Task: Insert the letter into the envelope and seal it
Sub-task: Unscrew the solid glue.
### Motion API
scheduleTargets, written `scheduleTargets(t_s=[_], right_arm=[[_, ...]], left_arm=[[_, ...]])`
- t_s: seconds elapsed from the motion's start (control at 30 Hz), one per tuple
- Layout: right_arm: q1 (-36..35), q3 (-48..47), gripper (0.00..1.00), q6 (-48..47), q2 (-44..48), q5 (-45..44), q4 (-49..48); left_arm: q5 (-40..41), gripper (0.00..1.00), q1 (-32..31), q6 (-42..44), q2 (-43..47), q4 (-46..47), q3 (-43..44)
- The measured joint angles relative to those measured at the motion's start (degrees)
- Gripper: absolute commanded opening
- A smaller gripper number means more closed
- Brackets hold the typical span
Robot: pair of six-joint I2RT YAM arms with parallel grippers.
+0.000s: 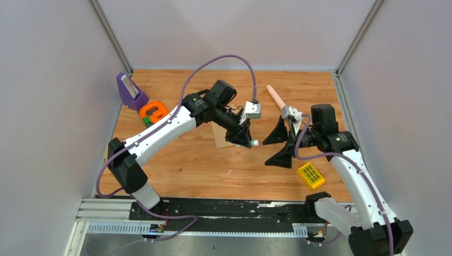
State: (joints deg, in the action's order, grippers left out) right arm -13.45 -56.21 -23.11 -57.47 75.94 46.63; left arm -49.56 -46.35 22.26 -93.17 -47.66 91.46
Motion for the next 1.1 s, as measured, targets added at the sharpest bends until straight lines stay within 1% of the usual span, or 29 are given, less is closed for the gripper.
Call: scheduleTargets(t_s=[0.13, 0.37, 0.47, 0.57, 0.87, 1.0, 1.1], right_arm=[[-0.02, 1.99, 1.0, -11.04, 3.74, -0.46, -0.22], [0.0, 5.31, 1.0, -29.14, 3.43, 1.9, -0.81], [0.0, 5.51, 1.0, -34.51, 3.43, 2.82, -1.42], [0.0, 5.51, 0.97, -38.25, 3.48, 2.64, -1.73], [0.0, 3.78, 0.8, -44.11, 3.45, 0.5, -1.79], [-0.59, 2.86, 0.77, -47.74, 3.45, 0.02, -1.46], [-2.36, 2.91, 0.76, -50.8, 3.45, -0.13, -0.35]], left_arm=[[-3.28, 0.0, -0.02, -0.11, 0.0, 0.46, -0.04], [-8.79, 0.0, -0.02, -1.33, -0.09, 1.88, -1.29], [-10.14, 0.0, -0.02, -1.86, -0.28, 2.71, -1.73], [-10.78, 0.0, 0.0, -2.51, -0.5, 3.67, -2.71], [-12.96, 0.0, 0.0, -5.05, -3.13, 5.7, -4.48], [-13.31, 0.0, 0.0, -6.05, -4.11, 6.45, -4.55], [-14.21, 0.0, 0.28, -7.32, -4.92, 7.37, -4.74]])
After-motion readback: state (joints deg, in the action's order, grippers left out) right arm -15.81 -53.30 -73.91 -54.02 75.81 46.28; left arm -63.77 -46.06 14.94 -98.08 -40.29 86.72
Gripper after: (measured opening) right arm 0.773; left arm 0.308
